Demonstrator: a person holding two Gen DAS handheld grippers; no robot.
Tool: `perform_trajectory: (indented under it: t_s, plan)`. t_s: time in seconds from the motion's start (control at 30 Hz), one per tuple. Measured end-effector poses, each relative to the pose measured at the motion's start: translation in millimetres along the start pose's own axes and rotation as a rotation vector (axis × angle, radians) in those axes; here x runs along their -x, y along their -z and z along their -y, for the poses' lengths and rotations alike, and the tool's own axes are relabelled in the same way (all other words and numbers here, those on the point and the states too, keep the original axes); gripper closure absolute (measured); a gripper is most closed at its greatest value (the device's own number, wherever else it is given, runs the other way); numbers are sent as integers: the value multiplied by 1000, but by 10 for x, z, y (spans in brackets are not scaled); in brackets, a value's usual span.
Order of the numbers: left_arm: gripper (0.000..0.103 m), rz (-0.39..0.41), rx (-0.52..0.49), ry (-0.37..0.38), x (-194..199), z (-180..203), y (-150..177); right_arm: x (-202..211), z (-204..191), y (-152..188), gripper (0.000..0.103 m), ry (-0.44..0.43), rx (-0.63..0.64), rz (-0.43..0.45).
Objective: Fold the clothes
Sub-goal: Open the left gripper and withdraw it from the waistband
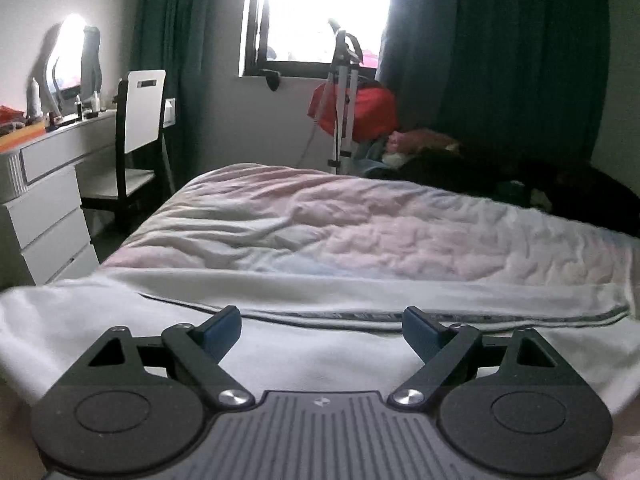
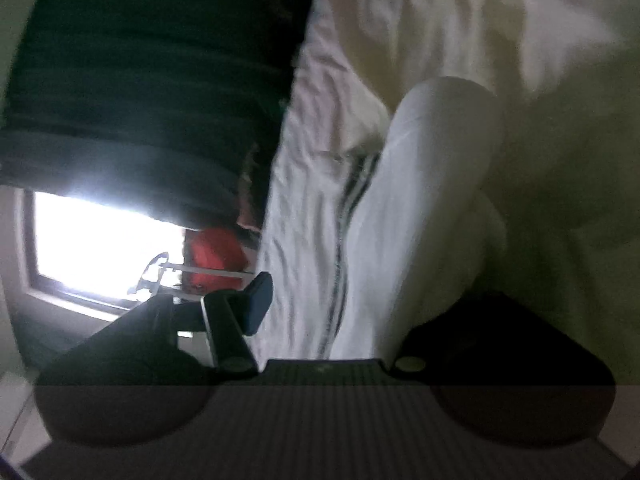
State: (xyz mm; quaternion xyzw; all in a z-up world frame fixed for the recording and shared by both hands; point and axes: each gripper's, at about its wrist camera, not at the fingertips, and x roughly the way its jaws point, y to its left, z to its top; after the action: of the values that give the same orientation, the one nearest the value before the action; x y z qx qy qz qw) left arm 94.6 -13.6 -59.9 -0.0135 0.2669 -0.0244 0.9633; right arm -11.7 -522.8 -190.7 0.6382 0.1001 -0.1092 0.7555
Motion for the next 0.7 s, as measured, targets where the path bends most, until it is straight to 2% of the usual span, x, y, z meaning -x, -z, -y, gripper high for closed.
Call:
perform_trajectory:
  t_s: [0.07,0.17,0.3,0.5,0.6,0.67,0.7]
  plan:
    - [14,6,-18,-18,-120,121,145,-20,-37,-1,40,-1,31,3]
    - [14,-27,-86,-39,-269,240,331,-96,-22,18,40,66,80,-21]
    - [14,-22,-166,-48,-376,236,464,-179,107,-7,43,98,57,-39]
    - [11,-81,-183,-73,-515,316,586,-214,-28,38,45,69,29,51]
    - [11,-91,-196,-73,-529,332,599,-215,-64,28,48,89,27,87]
    - [11,-97,-186,-66,-540,314,590,-250,-43,26,57,160,44,87]
    - [11,-99,-183,-64,-542,310,586,-266,-11,19,68,195,45,84]
